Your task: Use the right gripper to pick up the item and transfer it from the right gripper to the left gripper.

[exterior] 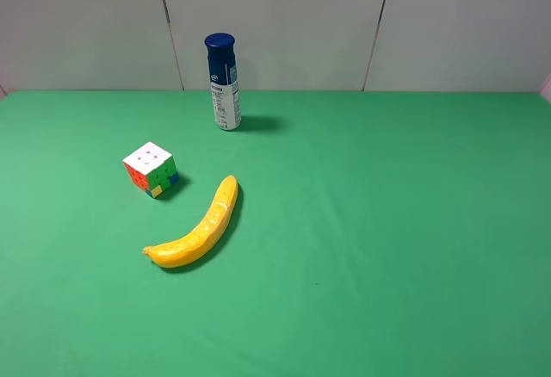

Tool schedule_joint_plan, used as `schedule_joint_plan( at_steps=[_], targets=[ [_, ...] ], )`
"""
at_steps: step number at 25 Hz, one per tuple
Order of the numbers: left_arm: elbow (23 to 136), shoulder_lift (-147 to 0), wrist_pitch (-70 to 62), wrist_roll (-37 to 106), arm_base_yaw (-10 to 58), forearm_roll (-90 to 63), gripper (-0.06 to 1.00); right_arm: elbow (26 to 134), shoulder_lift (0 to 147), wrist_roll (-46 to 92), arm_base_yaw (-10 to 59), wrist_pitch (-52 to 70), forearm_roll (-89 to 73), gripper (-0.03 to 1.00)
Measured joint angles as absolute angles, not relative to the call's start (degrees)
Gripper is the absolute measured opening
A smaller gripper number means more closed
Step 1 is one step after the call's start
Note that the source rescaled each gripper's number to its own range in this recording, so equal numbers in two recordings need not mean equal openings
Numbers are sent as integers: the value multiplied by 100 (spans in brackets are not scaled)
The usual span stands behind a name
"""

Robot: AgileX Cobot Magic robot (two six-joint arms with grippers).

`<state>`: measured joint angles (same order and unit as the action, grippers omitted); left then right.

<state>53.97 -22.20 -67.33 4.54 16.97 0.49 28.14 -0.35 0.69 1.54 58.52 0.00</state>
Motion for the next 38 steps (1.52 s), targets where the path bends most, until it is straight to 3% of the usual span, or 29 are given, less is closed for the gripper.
schedule_joint_plan(
  at_steps=[11,26,38],
  targets=[
    [4424,-1287,-6733,454,1574,-88,100,2814,-35,69,154,5852,0,100],
    [3327,-995,-6373,454,-163,-421,100,2814,-35,69,154,5858,-59,100],
    [2846,37,-6064,483,-242,-484,100,2814,-35,69,154,5858,-59,100]
  ],
)
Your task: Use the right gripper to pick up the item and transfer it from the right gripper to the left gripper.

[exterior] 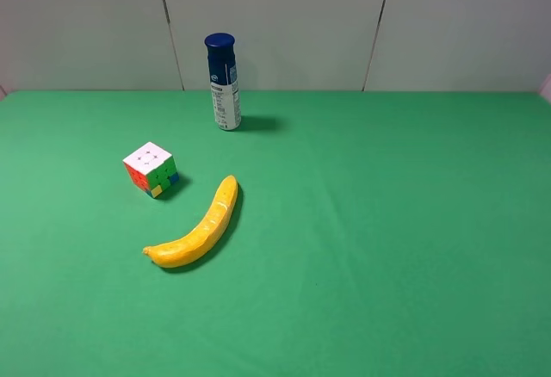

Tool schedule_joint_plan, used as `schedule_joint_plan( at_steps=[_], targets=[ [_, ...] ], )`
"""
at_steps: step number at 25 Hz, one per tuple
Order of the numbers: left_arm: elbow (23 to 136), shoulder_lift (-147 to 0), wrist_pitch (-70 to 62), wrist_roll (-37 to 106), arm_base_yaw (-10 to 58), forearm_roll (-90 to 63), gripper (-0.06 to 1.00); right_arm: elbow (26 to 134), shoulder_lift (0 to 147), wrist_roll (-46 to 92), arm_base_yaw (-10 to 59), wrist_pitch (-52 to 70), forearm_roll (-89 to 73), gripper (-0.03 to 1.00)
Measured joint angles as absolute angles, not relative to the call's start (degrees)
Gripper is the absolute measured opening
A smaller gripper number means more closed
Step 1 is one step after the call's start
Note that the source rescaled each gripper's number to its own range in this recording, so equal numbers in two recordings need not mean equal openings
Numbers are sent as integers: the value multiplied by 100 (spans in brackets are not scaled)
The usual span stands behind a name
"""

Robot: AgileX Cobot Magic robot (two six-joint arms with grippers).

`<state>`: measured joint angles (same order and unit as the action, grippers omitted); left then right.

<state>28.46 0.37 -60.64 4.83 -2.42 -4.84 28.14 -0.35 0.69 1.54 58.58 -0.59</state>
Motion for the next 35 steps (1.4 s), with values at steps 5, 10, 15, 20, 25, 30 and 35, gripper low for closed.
schedule_joint_plan(
  at_steps=[5,10,15,20,25,30,35],
  targets=[
    [2846,44,-6064,500,-175,-506,100,2814,-35,69,154,5858,-59,100],
    [2846,44,-6064,502,46,-489,100,2814,-35,69,154,5858,-59,100],
    [2846,44,-6064,502,60,-382,100,2814,-35,69,154,5847,-59,100],
    [2846,44,-6064,400,60,-160,100,2814,-35,69,154,5847,-59,100],
    [2846,44,-6064,375,60,-126,100,2814,-35,69,154,5847,-59,100],
    [2846,44,-6064,371,60,-115,100,2814,-35,69,154,5847,-59,100],
    [2846,44,-6064,371,60,-99,100,2814,-35,69,154,5847,-59,100]
  ],
)
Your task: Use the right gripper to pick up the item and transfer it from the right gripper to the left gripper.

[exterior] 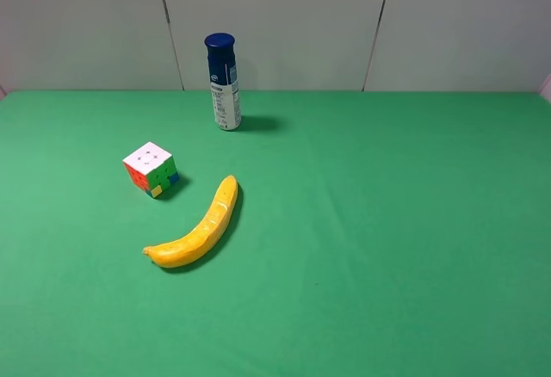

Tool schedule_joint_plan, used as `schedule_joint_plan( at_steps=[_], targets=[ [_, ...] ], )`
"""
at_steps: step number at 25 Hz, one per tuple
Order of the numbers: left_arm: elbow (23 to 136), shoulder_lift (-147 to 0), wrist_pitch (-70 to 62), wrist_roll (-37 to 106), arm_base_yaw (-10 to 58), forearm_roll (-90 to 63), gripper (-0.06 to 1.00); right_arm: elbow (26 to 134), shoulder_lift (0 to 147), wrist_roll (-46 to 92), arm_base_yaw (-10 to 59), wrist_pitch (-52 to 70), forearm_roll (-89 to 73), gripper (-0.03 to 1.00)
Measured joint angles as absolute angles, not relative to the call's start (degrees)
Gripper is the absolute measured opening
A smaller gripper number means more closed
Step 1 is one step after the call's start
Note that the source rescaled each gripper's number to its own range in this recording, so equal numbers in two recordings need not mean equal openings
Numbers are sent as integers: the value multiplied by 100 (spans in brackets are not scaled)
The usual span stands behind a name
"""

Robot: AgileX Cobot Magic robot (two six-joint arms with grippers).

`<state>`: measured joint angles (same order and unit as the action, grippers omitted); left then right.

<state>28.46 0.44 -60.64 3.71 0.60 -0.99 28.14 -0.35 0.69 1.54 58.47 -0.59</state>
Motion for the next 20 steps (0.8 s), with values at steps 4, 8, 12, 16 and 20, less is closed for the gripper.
schedule_joint_plan(
  at_steps=[4,8,12,16,20],
  targets=[
    [2846,44,-6064,371,60,-88,100,2814,-35,69,154,5847,-59,100],
    [2846,44,-6064,369,60,-88,100,2814,-35,69,154,5847,-59,100],
    [2846,44,-6064,365,60,-88,100,2814,-35,69,154,5853,-64,100],
    [2846,44,-6064,365,60,-88,100,2814,-35,69,154,5853,-64,100],
    [2846,44,-6064,365,60,-88,100,2814,-35,69,154,5853,-64,100]
  ],
)
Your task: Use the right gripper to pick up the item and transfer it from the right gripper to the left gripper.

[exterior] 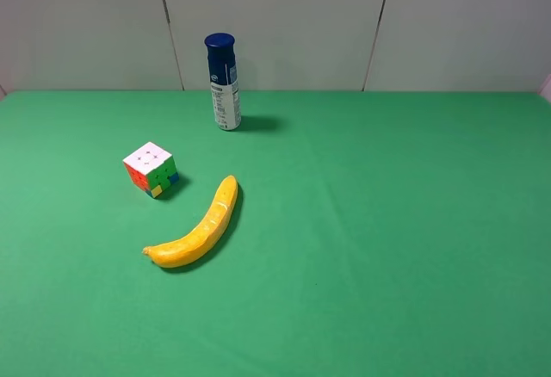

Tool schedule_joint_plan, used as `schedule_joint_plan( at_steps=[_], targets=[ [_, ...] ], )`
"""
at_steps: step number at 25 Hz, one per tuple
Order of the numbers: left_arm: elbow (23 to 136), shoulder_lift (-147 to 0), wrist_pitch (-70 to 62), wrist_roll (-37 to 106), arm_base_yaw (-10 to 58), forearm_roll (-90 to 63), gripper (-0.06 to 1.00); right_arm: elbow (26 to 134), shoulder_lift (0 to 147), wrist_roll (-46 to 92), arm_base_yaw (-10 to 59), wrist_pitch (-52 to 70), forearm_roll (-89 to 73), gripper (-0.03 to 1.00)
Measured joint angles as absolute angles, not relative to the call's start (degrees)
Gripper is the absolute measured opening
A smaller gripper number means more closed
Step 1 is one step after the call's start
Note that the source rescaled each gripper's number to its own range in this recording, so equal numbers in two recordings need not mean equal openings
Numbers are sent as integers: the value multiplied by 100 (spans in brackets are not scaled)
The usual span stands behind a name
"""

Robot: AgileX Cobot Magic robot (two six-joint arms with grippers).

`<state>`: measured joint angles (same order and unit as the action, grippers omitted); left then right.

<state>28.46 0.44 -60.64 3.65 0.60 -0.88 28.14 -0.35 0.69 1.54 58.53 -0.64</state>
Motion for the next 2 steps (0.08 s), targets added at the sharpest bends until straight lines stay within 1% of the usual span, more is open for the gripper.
schedule_joint_plan(
  at_steps=[2],
  targets=[
    [2846,44,-6064,365,60,-88,100,2814,-35,69,154,5853,-64,100]
  ],
)
